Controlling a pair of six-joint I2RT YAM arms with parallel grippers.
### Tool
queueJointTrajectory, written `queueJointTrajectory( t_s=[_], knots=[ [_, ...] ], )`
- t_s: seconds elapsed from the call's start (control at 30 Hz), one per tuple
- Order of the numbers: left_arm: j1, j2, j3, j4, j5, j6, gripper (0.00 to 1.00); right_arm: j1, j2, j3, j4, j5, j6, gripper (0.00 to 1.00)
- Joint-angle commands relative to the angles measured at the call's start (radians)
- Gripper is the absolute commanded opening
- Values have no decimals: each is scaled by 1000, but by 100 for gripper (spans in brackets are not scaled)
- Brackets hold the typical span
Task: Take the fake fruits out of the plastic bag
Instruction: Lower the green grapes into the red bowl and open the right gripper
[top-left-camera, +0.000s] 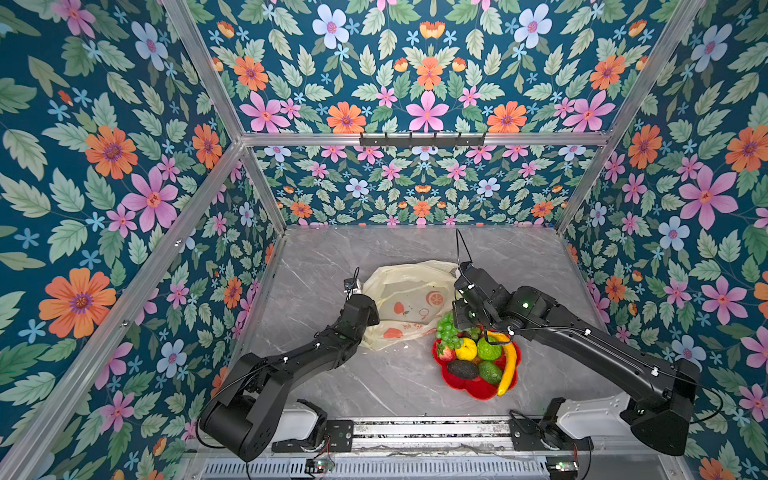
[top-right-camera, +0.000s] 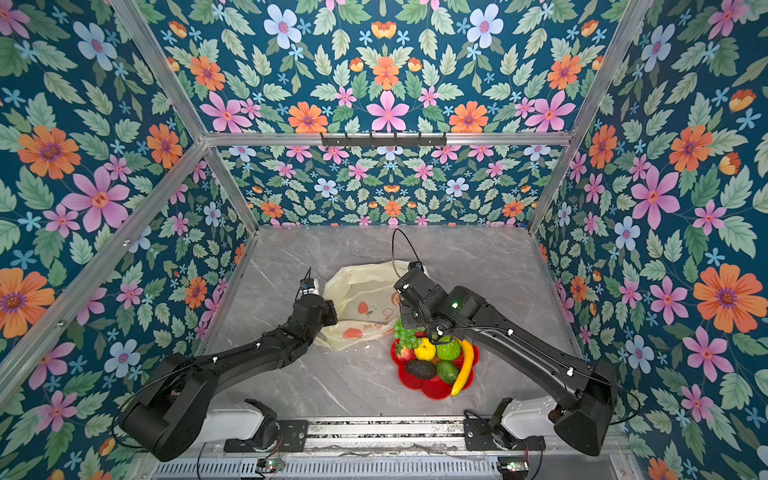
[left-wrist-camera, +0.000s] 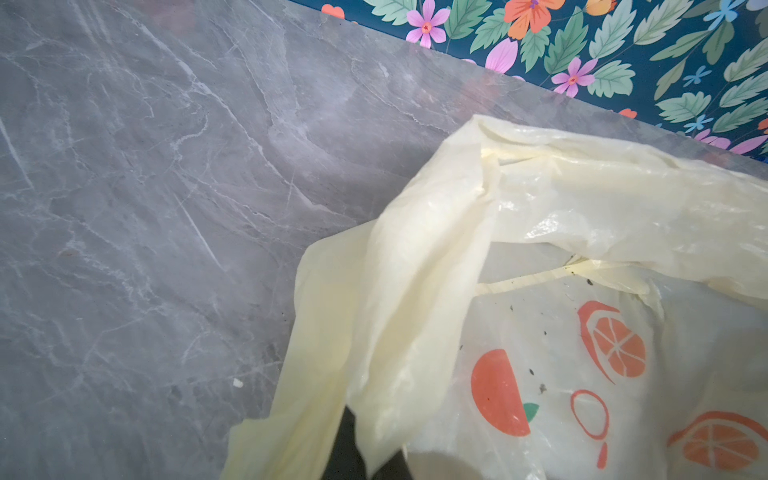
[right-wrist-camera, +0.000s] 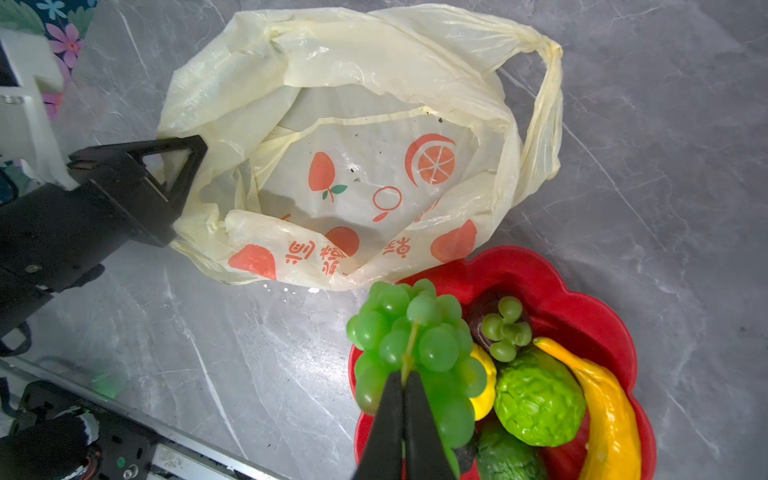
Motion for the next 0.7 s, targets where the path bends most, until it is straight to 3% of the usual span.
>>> queueJointTrajectory(
  t_s=[0.0,0.23,0.67],
  knots=[
    [2,-4,3,-6,-15,6,0,-10,-2,-14,3,36,25,0],
    [1,-7,1,-5,-17,6,0,-55,-34,-109,41,-21,48,0],
    [2,0,3,-1,-6,5,0,-146,-31,-194,83,-23,58,0]
  ],
)
